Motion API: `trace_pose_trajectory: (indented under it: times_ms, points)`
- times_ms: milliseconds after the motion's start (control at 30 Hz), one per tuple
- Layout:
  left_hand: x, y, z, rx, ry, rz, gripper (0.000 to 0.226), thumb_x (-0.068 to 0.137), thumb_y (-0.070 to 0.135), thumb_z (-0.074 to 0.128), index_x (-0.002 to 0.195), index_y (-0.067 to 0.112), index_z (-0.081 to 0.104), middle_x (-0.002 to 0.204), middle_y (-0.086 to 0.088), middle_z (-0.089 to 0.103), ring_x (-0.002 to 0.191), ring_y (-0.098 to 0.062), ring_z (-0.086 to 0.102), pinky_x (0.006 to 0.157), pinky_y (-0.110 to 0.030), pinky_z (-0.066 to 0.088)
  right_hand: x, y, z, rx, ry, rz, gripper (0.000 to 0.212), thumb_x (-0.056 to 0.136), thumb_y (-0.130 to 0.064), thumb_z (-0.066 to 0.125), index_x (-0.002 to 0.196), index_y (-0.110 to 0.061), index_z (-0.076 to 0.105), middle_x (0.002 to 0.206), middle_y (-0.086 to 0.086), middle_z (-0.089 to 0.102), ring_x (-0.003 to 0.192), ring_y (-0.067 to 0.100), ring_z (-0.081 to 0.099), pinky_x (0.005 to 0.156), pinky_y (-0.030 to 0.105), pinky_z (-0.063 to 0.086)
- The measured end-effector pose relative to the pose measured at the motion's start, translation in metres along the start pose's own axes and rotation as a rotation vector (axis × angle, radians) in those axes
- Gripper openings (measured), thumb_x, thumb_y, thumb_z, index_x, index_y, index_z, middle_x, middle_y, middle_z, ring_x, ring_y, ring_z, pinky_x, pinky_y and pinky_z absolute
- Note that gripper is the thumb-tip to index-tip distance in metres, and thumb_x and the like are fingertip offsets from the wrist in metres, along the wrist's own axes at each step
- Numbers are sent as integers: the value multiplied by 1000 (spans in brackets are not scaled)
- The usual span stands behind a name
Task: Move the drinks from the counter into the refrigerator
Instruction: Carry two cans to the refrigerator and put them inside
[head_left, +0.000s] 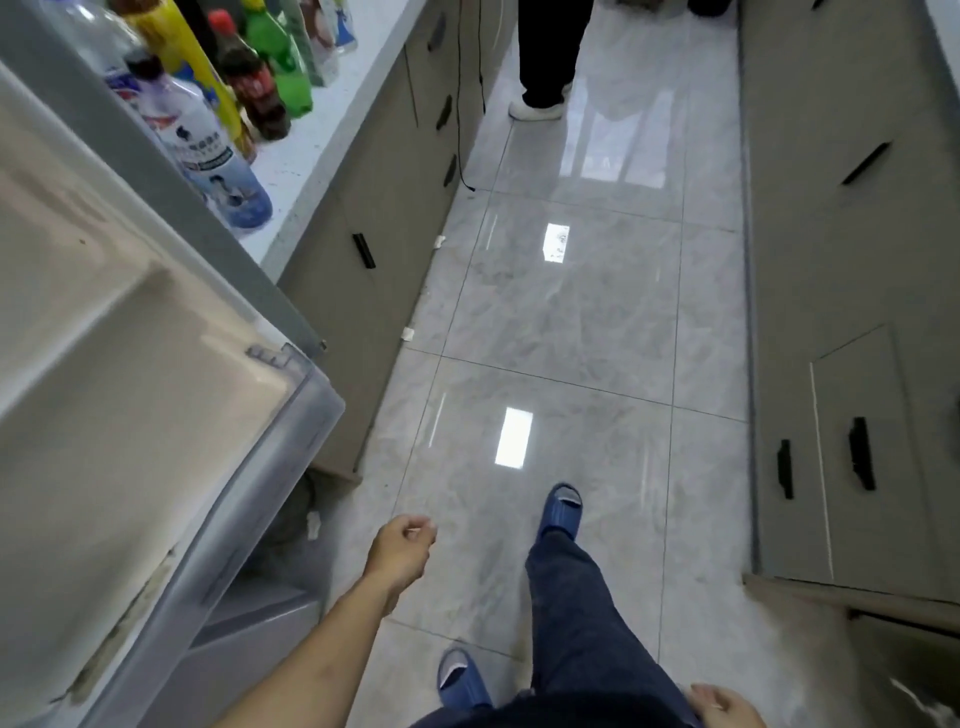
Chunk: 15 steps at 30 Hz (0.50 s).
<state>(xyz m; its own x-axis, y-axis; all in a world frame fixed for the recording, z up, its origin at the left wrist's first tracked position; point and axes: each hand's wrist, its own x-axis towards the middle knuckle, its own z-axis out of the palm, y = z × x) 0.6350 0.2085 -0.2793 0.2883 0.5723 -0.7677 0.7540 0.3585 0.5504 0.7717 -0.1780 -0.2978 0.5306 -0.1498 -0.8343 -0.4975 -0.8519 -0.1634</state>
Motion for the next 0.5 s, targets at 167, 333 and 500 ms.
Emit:
trace_pose_trajectory:
  times_ms: [167, 333, 500]
  points:
    - [24, 44, 8, -23, 100, -109, 16, 96, 28, 58, 98, 13, 65, 93, -9, 67, 74, -21, 57, 63, -30, 49, 57, -114, -59, 97, 12, 8, 13, 85, 3, 71, 86, 16, 67, 94, 30, 69, 90, 37, 62, 92, 42, 44]
    - [41, 75, 17, -125, 242, -231, 16, 97, 26, 57, 95, 13, 66, 92, -11, 68, 74, -25, 58, 66, -31, 51, 113, -271, -110, -6, -100, -223, 16, 87, -17, 72, 89, -3, 65, 63, 10, 60, 51, 22, 49, 50, 25, 37]
    - [59, 113, 23, -264, 316, -332, 17, 97, 27, 57, 94, 13, 66, 93, -11, 68, 74, -24, 59, 65, -28, 49, 121, -427, -121, -66, -181, -438, 8, 90, -18, 65, 89, -11, 61, 63, 5, 53, 54, 22, 46, 48, 25, 37]
